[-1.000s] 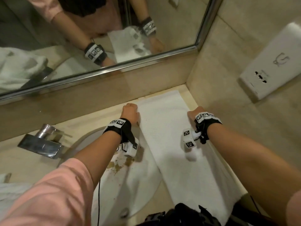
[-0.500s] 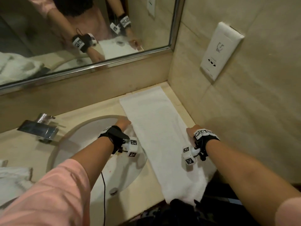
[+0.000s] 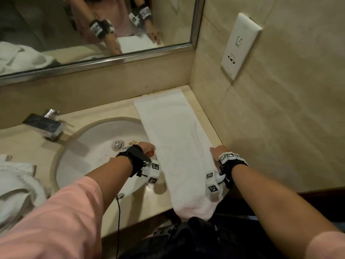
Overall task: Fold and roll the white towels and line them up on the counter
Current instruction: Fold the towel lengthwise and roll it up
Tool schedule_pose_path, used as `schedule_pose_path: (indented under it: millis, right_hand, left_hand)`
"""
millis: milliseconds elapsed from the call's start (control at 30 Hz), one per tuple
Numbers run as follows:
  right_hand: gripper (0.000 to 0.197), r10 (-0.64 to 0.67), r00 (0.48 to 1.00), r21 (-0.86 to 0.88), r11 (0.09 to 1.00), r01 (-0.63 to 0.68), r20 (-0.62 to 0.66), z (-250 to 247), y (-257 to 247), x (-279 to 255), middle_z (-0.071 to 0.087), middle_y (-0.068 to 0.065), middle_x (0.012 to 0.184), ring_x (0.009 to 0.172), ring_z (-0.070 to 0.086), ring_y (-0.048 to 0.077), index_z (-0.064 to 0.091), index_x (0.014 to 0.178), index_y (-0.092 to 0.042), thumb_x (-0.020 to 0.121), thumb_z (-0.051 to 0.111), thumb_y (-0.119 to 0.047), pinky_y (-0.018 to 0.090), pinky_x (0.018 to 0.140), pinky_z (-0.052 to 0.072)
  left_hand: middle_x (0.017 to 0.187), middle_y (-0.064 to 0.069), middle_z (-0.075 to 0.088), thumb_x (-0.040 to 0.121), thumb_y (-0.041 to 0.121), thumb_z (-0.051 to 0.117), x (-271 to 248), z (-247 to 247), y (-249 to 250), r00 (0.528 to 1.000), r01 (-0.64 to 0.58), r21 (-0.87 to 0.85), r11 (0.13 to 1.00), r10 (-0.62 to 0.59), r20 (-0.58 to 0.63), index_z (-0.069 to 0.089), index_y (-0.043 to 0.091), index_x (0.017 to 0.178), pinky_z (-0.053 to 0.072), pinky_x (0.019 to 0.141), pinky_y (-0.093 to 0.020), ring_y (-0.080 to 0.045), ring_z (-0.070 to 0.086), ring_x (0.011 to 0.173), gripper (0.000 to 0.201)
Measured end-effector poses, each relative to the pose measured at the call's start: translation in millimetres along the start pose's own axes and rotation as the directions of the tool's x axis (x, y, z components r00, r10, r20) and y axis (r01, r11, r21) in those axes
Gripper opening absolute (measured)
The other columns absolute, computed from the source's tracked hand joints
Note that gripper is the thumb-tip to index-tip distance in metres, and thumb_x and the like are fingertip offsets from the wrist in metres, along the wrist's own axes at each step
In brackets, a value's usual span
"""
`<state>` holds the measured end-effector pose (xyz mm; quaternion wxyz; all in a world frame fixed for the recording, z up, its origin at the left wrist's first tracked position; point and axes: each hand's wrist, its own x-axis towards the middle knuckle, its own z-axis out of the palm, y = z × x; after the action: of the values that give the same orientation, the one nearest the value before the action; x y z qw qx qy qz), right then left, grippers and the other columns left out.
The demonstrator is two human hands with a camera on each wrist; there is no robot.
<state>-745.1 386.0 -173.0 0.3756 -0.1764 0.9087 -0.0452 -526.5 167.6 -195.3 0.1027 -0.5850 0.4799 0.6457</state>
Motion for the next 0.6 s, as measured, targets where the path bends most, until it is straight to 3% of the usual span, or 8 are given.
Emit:
schedule_pose_path:
  millis: [100, 200, 267, 367, 500, 600]
  right_hand:
    - [0.044, -0.021, 1.000, 0.034, 0.999, 0.020, 0.008, 1.0, 6.3, -6.8, 0.052, 0.017, 0.132, 0.118, 0.052, 0.034, 0.053, 0.123, -0.004, 0.099, 0.036, -0.037, 0.035, 0.096, 0.041]
    - [0.025, -0.039, 0.999, 0.126, 0.991, 0.040, -0.007, 3.3, 15.7, -2.3, 0.055, 0.015, 0.120, 0.103, 0.053, 0.029, 0.050, 0.106, -0.008, 0.101, 0.039, -0.029, 0.029, 0.080, 0.036]
    - [0.020, -0.050, 0.998, 0.200, 0.978, 0.054, -0.026, 4.4, 20.6, 1.3, 0.056, 0.016, 0.105, 0.088, 0.049, 0.024, 0.047, 0.094, -0.009, 0.100, 0.041, -0.026, 0.026, 0.073, 0.033]
    - [0.025, -0.036, 0.999, 0.280, 0.959, 0.043, -0.029, 5.1, 25.9, 7.2, 0.052, 0.010, 0.091, 0.086, 0.049, 0.022, 0.046, 0.080, -0.010, 0.100, 0.042, -0.025, 0.026, 0.074, 0.034]
    - [0.022, -0.011, 1.000, 0.257, 0.966, 0.007, 0.014, 3.5, 24.8, 9.8, 0.055, 0.016, 0.123, 0.108, 0.054, 0.028, 0.055, 0.108, -0.007, 0.100, 0.042, -0.024, 0.027, 0.083, 0.037]
    - [0.037, 0.017, 1.000, 0.205, 0.979, -0.016, -0.005, 2.6, 21.2, 7.6, 0.055, 0.019, 0.130, 0.120, 0.054, 0.030, 0.056, 0.125, -0.001, 0.098, 0.046, -0.025, 0.028, 0.090, 0.043]
  left_hand:
    - [0.030, 0.000, 0.043, 0.096, 0.007, 0.051, -5.8, 5.1, -0.3, 1.000, 0.012, 0.052, 0.999, -0.012, 0.004, 0.039, 0.007, 0.056, 0.041, 0.045, -0.022, -0.010, 0.042, 0.023, 0.041]
    - [0.029, 0.001, 0.039, 0.099, 0.016, 0.048, -8.8, 10.7, -0.3, 0.998, 0.030, 0.155, 0.987, -0.039, 0.054, 0.035, 0.009, 0.055, 0.033, 0.044, -0.023, -0.010, 0.037, 0.023, 0.047]
    - [0.030, 0.001, 0.040, 0.100, 0.020, 0.046, -7.4, 12.7, -0.2, 0.996, 0.035, 0.212, 0.977, -0.051, 0.071, 0.037, 0.009, 0.056, 0.030, 0.049, -0.024, -0.012, 0.040, 0.033, 0.047]
    - [0.033, 0.001, 0.047, 0.100, 0.024, 0.047, -9.3, 13.9, 1.5, 0.997, 0.054, 0.243, 0.969, -0.065, 0.037, 0.044, 0.009, 0.059, 0.032, 0.055, -0.023, -0.015, 0.042, 0.054, 0.044]
    - [0.057, -0.006, 0.047, 0.100, 0.028, 0.047, -10.9, 16.4, 0.7, 0.999, 0.045, 0.333, 0.942, -0.046, -0.003, 0.044, 0.009, 0.059, 0.035, 0.064, -0.027, -0.017, 0.041, 0.057, 0.045]
    - [0.057, -0.007, 0.047, 0.097, 0.026, 0.054, -2.9, 15.2, -4.3, 0.998, 0.048, 0.274, 0.961, -0.033, -0.058, 0.047, 0.008, 0.059, 0.036, 0.072, -0.028, -0.018, 0.044, 0.058, 0.042]
